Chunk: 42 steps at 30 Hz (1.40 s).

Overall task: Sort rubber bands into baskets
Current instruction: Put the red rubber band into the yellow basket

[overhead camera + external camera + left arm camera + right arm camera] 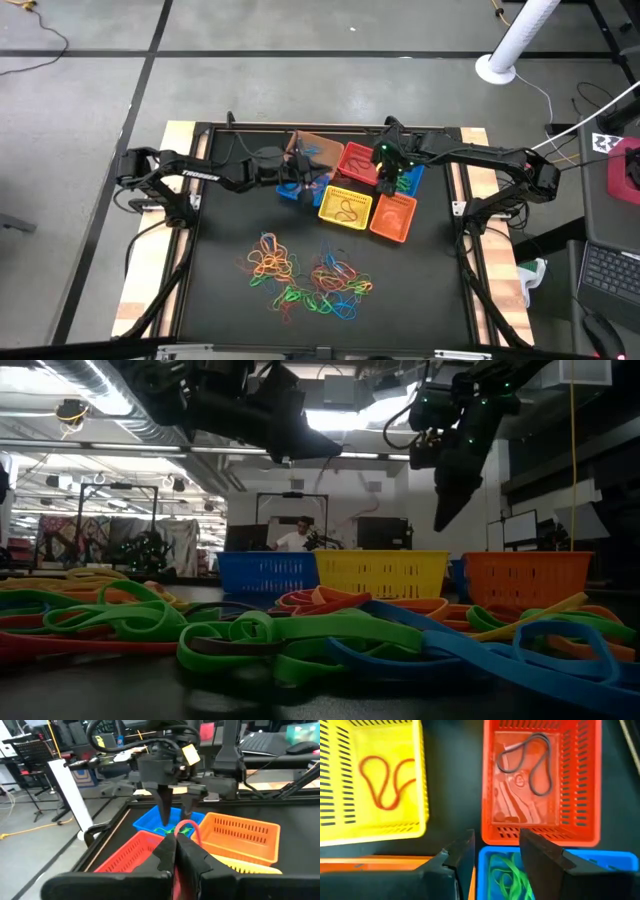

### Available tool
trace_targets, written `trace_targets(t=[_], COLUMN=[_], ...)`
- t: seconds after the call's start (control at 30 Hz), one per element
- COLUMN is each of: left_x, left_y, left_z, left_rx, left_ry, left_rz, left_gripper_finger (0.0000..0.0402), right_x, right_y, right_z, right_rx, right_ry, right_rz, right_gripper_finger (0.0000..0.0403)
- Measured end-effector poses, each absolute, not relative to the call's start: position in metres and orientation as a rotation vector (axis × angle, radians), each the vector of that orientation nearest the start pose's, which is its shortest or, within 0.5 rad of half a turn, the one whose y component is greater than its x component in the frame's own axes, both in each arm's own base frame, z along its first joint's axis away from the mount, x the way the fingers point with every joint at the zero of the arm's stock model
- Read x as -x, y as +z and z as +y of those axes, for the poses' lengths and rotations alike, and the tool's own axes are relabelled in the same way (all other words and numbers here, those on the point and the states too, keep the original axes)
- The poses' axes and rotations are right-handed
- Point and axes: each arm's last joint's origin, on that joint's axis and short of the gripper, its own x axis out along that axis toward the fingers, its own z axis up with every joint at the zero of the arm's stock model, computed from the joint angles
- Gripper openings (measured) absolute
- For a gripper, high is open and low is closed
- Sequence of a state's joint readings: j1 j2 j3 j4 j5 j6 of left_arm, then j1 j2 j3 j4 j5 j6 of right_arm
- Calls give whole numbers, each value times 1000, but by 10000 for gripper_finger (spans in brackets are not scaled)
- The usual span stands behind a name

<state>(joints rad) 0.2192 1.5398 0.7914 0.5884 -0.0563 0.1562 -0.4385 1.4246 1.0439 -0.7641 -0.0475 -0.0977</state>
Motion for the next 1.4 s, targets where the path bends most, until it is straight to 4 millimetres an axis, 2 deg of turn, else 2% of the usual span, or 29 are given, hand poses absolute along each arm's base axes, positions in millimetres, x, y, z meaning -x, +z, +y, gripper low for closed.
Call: trace_targets(t=[0.43,0.63,0.87,1.2,1.3,1.4], left_x=[-324,-336,-350,-354,-354,-354], left_y=[226,205,177,168,167,166], left_z=[61,55,49,50,50,50], left_rx=[-30,23,3,65,70,91], left_ry=[233,212,189,197,198,201], left_rz=[168,175,224,253,259,266], left_gripper_finger=[3,10,14,15,30,66], right_x=[-252,-254,-254,-255,-255,-255], right_y=[244,246,246,246,246,246], right_z=[-116,-117,-117,-117,-117,-117], right_rx=[-185,-178,-178,-175,-175,-178], right_ry=[-279,-282,-282,-282,-282,-276], right_rz=[1057,1033,1031,1023,1022,1021], right_gripper_finger=[156,156,156,156,156,156])
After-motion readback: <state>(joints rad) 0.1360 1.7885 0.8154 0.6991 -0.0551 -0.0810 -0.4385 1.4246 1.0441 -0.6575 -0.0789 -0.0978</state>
